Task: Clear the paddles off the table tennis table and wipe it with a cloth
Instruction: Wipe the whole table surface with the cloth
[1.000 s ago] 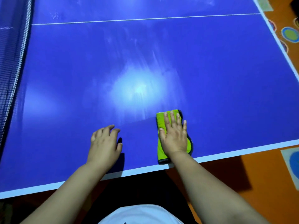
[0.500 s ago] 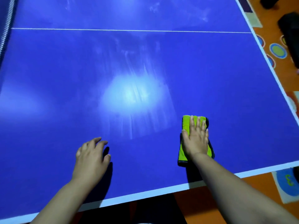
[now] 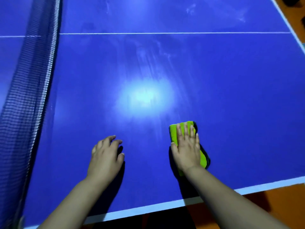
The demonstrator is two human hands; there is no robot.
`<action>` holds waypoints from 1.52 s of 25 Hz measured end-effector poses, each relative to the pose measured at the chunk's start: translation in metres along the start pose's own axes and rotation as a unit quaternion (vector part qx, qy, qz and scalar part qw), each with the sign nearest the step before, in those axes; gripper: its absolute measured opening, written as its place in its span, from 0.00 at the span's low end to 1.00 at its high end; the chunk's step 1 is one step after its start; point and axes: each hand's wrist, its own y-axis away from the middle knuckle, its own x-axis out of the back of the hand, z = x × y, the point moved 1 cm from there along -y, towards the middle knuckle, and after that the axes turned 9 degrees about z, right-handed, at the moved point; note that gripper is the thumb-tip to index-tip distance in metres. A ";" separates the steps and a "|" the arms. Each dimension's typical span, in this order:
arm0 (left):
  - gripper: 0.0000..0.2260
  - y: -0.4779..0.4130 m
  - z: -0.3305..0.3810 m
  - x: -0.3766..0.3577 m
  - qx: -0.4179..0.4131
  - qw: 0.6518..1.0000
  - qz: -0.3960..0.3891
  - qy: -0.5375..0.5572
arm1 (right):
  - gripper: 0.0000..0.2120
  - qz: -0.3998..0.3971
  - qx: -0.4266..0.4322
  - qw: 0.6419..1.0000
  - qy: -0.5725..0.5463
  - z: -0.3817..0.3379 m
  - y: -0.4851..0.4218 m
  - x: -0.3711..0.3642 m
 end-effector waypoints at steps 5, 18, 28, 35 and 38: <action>0.17 0.003 -0.054 0.026 0.040 0.999 0.032 0.003 | 0.34 -0.010 0.114 0.993 0.010 -0.119 0.016 -0.018; 0.20 -0.015 -0.027 0.000 0.049 0.998 0.028 -0.041 | 0.33 0.005 0.204 0.979 -0.027 -0.121 -0.026 -0.033; 0.20 -0.070 0.102 -0.047 0.044 0.998 0.043 0.010 | 0.35 0.060 -0.025 0.998 -0.016 0.110 -0.124 0.011; 0.19 -0.111 0.149 -0.079 -0.003 0.999 0.047 -0.016 | 0.30 0.075 -0.088 0.993 -0.031 0.173 -0.152 0.023; 0.21 -0.116 0.140 -0.080 0.037 0.997 0.066 0.001 | 0.28 0.074 -0.127 0.989 -0.036 0.149 -0.150 0.016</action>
